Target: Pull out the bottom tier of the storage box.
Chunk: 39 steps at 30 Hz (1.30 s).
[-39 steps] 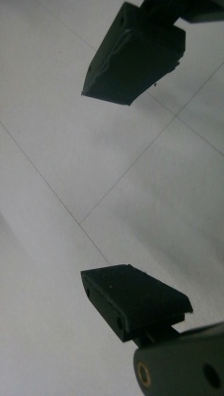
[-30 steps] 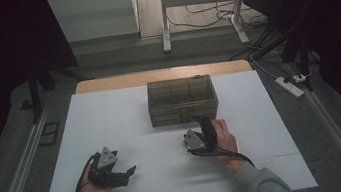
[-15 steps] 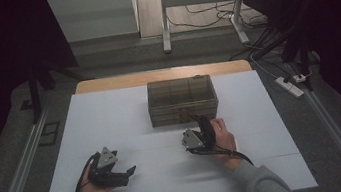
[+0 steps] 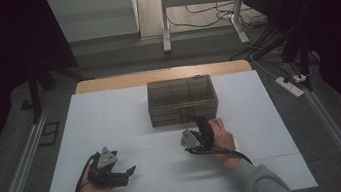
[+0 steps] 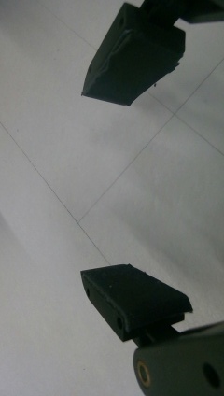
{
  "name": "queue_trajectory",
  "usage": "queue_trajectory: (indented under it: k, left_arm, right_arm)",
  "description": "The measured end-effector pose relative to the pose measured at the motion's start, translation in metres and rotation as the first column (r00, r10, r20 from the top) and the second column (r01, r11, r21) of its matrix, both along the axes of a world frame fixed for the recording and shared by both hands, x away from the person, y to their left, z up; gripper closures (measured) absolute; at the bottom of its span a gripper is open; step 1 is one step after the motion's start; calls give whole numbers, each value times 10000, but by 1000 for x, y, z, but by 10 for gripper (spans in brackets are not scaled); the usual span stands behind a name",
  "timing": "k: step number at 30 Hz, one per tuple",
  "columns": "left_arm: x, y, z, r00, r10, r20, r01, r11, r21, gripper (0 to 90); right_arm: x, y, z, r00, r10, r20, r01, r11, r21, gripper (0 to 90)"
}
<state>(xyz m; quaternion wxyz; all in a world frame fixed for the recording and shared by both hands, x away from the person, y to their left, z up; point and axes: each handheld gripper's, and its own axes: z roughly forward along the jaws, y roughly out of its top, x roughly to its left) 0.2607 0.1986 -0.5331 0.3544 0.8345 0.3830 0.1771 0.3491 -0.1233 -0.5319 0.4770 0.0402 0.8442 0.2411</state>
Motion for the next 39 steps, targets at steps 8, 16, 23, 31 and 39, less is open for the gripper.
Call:
queue_trajectory:
  k: [8,16,23,31,39]
  left_arm:
    - [0,1,0,10000,4,9,-4,10000,-4,127]
    - [0,1,0,10000,4,16,-4,10000,4,127]
    - [0,1,0,10000,10,26,-10,10000,19,127]
    - [0,1,0,10000,16,27,-16,10000,35,127]
    - [0,1,0,10000,19,32,-19,10000,57,127]
  right_arm:
    - [2,1,-2,10000,-36,-12,35,9994,-337,406]
    - [4,2,-4,10000,-45,45,47,9984,-561,431]
    - [6,3,-5,9999,10,151,3,9967,-809,464]
    - [7,3,-6,9999,4,165,11,9954,-961,502]
    - [9,3,-7,9998,-50,177,70,9935,-1134,536]
